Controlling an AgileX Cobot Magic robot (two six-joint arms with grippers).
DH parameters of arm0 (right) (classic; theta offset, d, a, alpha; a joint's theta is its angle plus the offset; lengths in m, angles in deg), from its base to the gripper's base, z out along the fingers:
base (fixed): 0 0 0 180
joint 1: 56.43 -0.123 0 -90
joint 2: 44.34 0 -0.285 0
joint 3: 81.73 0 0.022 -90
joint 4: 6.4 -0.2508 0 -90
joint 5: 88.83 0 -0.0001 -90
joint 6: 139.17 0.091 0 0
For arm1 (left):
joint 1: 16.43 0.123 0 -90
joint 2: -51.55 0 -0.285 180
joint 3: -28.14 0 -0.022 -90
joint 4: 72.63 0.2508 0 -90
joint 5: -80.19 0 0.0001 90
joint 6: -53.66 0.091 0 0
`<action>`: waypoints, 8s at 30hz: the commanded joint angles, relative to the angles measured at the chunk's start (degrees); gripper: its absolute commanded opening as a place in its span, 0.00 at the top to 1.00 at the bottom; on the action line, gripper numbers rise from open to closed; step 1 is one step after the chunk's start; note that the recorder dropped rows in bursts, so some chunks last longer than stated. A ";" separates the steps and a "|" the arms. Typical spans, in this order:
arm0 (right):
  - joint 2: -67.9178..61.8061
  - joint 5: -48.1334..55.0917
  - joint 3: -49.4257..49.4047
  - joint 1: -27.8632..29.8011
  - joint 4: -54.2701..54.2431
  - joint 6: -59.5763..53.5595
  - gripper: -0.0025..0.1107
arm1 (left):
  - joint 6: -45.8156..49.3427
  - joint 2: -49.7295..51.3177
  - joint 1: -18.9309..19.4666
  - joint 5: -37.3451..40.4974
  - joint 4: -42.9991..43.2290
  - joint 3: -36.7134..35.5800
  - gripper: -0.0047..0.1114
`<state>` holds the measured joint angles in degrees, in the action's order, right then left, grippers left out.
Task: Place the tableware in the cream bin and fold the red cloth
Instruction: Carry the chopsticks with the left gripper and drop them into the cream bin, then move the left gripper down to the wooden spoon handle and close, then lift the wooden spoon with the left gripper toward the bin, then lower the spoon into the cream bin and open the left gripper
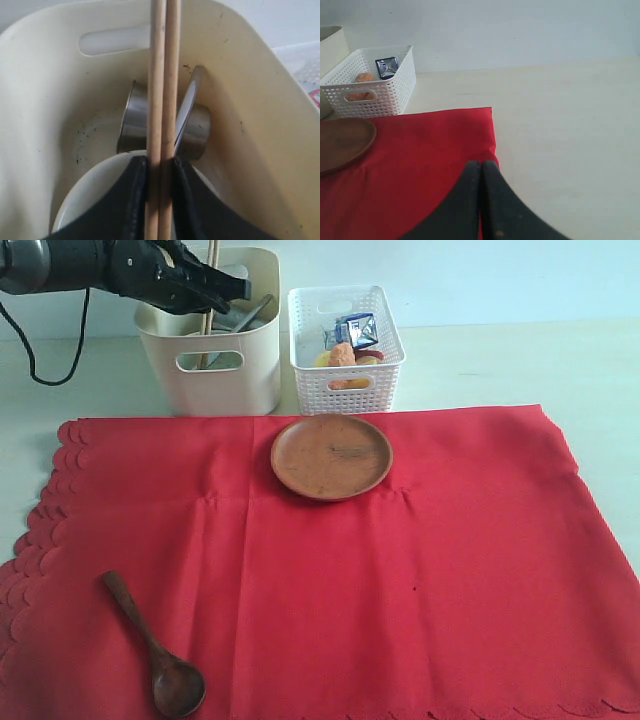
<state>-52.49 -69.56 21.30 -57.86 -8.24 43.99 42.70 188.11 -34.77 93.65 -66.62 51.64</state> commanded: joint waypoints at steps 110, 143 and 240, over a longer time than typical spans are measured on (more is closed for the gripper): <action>0.36 -0.48 -0.25 0.15 0.26 -0.09 0.98 | 114.19 -28.00 -9.76 35.14 -21.22 -53.69 0.56; 0.36 -0.48 -0.25 0.14 0.28 -0.09 0.98 | 115.75 -26.73 -9.76 27.92 -22.99 -55.15 0.63; 0.36 -0.48 -0.25 0.14 0.29 -0.09 0.98 | 38.17 -11.85 5.10 0.61 -41.33 -7.19 0.96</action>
<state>-52.49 -69.56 21.30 -57.86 -8.24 43.99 80.91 173.39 -29.66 95.10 -107.48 41.63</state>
